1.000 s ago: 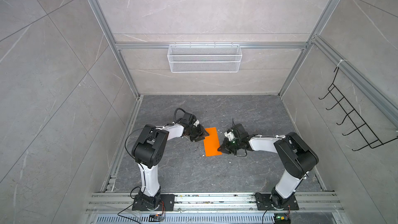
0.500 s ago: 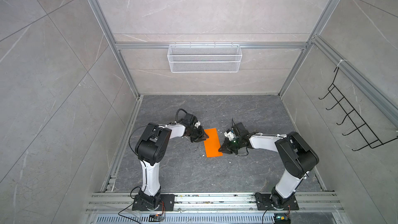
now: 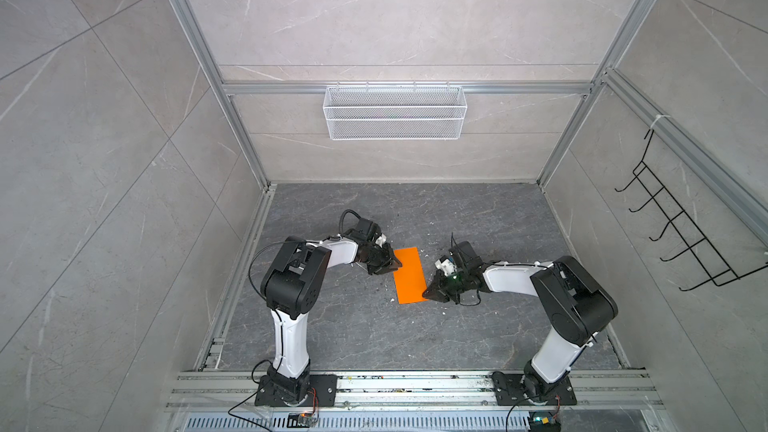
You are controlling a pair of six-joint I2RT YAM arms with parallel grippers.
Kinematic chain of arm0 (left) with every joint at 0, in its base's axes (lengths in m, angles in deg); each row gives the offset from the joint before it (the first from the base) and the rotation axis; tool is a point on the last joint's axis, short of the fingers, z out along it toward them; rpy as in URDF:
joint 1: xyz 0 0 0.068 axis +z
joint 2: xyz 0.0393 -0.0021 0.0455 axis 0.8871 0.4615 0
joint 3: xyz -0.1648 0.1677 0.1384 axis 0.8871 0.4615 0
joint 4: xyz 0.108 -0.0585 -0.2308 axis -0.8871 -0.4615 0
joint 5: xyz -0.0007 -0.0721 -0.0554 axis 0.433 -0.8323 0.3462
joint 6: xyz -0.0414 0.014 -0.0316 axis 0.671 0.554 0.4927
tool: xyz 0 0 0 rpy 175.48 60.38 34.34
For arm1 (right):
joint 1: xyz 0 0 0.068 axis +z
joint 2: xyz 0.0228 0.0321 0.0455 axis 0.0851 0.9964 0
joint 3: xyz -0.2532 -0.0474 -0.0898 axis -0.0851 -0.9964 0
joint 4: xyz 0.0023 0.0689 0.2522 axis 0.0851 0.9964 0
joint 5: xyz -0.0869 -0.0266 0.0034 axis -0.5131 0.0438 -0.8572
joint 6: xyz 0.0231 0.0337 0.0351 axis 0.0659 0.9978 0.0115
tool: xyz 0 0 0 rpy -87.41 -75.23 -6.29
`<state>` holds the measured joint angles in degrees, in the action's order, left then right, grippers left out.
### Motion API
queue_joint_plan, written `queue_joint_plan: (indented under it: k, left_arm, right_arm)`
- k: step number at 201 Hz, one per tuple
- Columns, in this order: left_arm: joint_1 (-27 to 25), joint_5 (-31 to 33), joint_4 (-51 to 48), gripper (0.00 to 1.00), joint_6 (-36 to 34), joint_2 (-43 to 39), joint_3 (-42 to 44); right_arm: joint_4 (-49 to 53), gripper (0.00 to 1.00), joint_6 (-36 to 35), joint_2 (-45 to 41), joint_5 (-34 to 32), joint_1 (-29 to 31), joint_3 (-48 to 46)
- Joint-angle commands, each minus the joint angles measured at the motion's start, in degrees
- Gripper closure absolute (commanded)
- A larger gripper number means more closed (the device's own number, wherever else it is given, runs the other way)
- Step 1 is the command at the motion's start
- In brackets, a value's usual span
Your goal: Fold a paper plane with a square sheet of paper (pick it up from the middle)
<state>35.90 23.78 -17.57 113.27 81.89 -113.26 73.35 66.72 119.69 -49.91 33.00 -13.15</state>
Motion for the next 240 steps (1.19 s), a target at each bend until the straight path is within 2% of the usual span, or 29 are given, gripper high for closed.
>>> queue_joint_plan:
  k: [1,126,240]
  left_arm:
    - [-0.2,2.9,-2.7,0.77,0.4,1.2,0.3]
    - [-0.2,4.1,-3.0,0.79,0.9,2.0,0.5]
    - [-0.2,3.6,-3.8,0.83,0.6,2.1,-0.2]
  right_arm:
    - [-2.0,0.95,1.4,-2.2,-1.3,0.4,-0.4]
    - [-6.9,0.98,-1.2,5.3,-2.8,4.5,10.3]
    - [-11.0,0.98,-1.4,9.8,-4.6,5.3,10.8]
